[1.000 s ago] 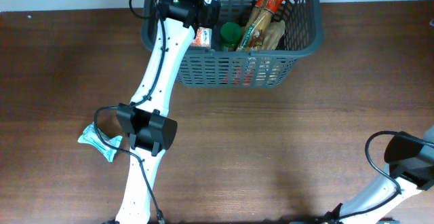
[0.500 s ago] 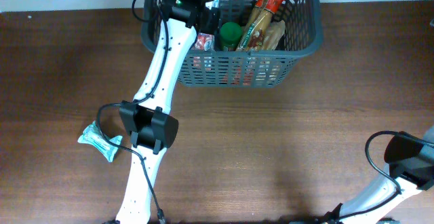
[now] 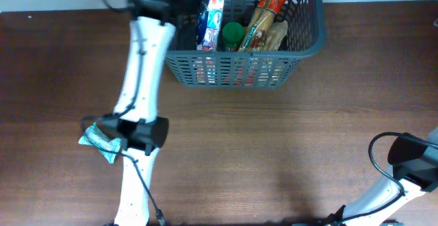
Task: Pack container
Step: 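Lift the tissue packs and carry them into the basket with left gripper, then release the tissue packs and withdraw the left gripper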
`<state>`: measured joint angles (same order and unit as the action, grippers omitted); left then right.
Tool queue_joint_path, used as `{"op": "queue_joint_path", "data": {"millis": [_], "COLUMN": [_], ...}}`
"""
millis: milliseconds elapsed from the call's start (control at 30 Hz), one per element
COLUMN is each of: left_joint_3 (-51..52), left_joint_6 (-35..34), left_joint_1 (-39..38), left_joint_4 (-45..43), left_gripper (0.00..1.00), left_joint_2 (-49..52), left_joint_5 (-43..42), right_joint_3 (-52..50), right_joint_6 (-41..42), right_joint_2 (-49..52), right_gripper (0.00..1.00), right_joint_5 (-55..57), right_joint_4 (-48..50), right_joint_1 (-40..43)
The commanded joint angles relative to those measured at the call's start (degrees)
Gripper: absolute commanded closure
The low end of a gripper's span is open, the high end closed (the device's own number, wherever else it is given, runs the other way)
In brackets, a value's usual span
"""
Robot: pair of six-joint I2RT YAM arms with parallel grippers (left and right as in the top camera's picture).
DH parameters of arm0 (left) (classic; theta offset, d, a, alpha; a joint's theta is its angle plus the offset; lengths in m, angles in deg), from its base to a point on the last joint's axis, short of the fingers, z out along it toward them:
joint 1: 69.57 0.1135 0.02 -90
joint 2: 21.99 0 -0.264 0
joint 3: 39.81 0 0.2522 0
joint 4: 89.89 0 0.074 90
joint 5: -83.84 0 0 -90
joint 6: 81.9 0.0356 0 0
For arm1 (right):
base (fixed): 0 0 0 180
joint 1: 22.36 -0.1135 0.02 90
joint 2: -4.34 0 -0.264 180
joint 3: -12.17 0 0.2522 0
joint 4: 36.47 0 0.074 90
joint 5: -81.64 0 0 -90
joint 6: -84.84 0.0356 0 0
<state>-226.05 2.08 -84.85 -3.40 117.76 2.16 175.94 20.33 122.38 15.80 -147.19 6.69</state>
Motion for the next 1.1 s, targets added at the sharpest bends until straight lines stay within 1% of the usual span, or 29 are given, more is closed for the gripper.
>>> {"op": "queue_joint_path", "data": {"millis": [0, 67, 167, 200, 233, 433, 467, 533, 567, 633, 733, 833, 900, 1000, 1067], "left_joint_3": [-3.93, -4.00, -4.00, -4.00, -4.00, -3.98, -3.93, -3.76, -3.45, -3.45, -3.43, -2.16, 0.68, 9.55, 18.40], "left_joint_6": [0.13, 0.11, 0.07, 0.07, 0.09, -0.07, -1.53, -9.20, -11.78, -19.98, -27.67, -30.86, -31.58, -32.46, -35.43], "left_joint_1": [3.02, 4.79, 6.93, 7.34, 7.63, 7.58, 7.72, 8.44, 9.03, 10.80, 15.10, 19.91, 22.67, 25.90, 27.34], "left_joint_4": [0.90, 2.47, 7.41, 9.66, 11.96, 20.81, 22.23, 23.96, 23.96, 23.96, 23.96, 23.96, 23.96, 23.96, 23.96], "left_gripper": [0.19, 0.17, 0.14, 0.04, 0.01, 0.01, 0.01, 0.01, 0.01, 0.01, 0.01, 0.01, 0.01, 0.01, 0.01], "left_joint_2": [-9.73, -12.48, -15.78, -16.61, -17.27, -18.23, -18.21, -18.21, -18.43, -18.86, -19.74, -21.05, -22.21, -24.68, -27.28], "left_joint_5": [-0.31, -0.37, -1.25, -2.47, -3.58, -4.24, -3.34, 1.60, 2.19, 3.74, 2.97, 1.31, 1.16, 1.42, 1.46], "right_joint_3": [-0.13, -0.13, -0.13, -0.13, -0.13, -0.13, -0.13, -0.13, -0.13, -0.13, -0.13, -0.13, -0.13, -0.13, -0.13], "right_joint_6": [0.50, 0.50, 0.50, 0.50, 0.50, 0.50, 0.50, 0.50, 0.50, 0.50, 0.50, 0.50, 0.50, 0.50, 0.50], "right_joint_2": [0.09, 0.09, 0.09, 0.09, 0.09, 0.09, 0.09, 0.09, 0.09, 0.09, 0.09, 0.09, 0.09, 0.09, 0.09], "right_gripper": [0.01, 0.01, 0.01, 0.01, 0.01, 0.01, 0.01, 0.01, 0.01, 0.01, 0.01, 0.01, 0.01, 0.01, 0.01], "right_joint_5": [0.92, 0.92, 0.92, 0.92, 0.92, 0.92, 0.92, 0.92, 0.92, 0.92, 0.92, 0.92, 0.92, 0.92, 0.92], "right_joint_4": [-0.33, -0.33, -0.33, -0.33, -0.33, -0.33, -0.33, -0.33, -0.33, -0.33, -0.33, -0.33, -0.33, -0.33, -0.33], "right_joint_1": [0.22, 0.22, 0.22, 0.22, 0.22, 0.22, 0.22, 0.22, 0.22, 0.22, 0.22, 0.22, 0.22, 0.22, 0.22]}}
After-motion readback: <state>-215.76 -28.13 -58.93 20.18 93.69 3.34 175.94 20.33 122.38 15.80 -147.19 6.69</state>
